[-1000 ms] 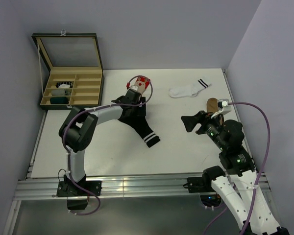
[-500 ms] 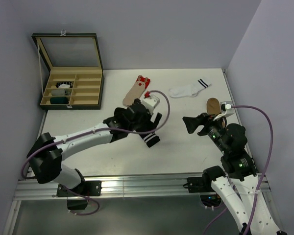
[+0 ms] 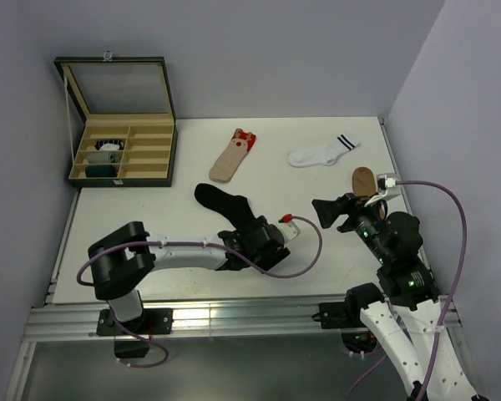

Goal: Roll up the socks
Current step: Move the sock to the center of the board, then roll the sock at the center of the board.

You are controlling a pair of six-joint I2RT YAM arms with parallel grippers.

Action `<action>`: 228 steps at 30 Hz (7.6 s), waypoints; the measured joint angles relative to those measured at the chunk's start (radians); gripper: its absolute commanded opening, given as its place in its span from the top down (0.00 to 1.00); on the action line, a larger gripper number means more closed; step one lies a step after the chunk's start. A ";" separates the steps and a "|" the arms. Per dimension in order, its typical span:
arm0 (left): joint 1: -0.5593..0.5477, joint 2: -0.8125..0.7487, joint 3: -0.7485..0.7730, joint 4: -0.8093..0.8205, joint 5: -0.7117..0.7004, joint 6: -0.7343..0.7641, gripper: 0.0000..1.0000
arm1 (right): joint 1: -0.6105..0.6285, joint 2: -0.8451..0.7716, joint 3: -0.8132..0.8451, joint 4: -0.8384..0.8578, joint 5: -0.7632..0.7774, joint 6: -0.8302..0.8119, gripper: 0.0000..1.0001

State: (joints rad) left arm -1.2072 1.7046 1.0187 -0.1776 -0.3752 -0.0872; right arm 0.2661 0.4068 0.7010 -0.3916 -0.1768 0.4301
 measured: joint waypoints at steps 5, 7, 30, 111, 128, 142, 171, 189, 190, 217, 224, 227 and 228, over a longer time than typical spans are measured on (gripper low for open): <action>-0.028 0.053 0.017 -0.009 -0.021 0.022 0.22 | 0.000 0.000 0.000 -0.006 0.000 0.000 0.08; -0.027 0.064 0.030 -0.008 -0.024 0.024 0.25 | 0.000 0.000 0.000 -0.008 0.000 0.000 0.08; -0.019 0.137 0.072 -0.015 -0.096 0.050 0.31 | 0.000 0.012 0.000 -0.013 -0.012 -0.001 0.09; 0.577 0.191 -0.085 0.406 0.936 -0.843 1.00 | 0.366 0.980 0.021 0.235 0.225 0.569 0.57; 0.597 0.213 -0.108 0.425 0.936 -0.893 1.00 | 0.371 1.146 0.072 0.334 0.237 0.602 0.78; 0.607 0.224 -0.114 0.446 0.951 -0.923 0.99 | 0.371 1.250 0.123 0.355 0.206 0.590 0.88; 0.548 0.039 -0.132 0.251 0.679 -0.787 0.60 | 0.371 1.338 0.216 0.328 0.173 0.594 0.94; 0.387 0.048 -0.021 0.064 0.368 -0.629 0.65 | 0.370 1.346 0.223 0.328 0.160 0.594 0.94; 0.382 0.053 -0.013 0.056 0.357 -0.627 0.67 | 0.369 1.346 0.223 0.328 0.157 0.594 0.94; 0.556 0.053 -0.172 0.275 0.652 -0.775 1.00 | 0.369 1.071 0.056 0.478 0.143 0.556 0.72; 0.621 0.054 -0.253 0.388 0.780 -0.899 1.00 | 0.368 1.077 0.000 0.566 0.108 0.546 0.67; 0.647 0.054 -0.275 0.414 0.812 -0.940 1.00 | 0.363 1.106 -0.023 0.580 0.087 0.549 0.67; 0.654 0.054 -0.279 0.419 0.819 -0.950 1.00 | 0.362 1.119 -0.028 0.583 0.079 0.549 0.67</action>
State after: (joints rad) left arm -0.5533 1.7588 0.7395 0.2417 0.4442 -1.0370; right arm 0.6285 1.5257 0.6731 0.1917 -0.0978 0.9794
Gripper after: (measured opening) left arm 0.045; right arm 0.329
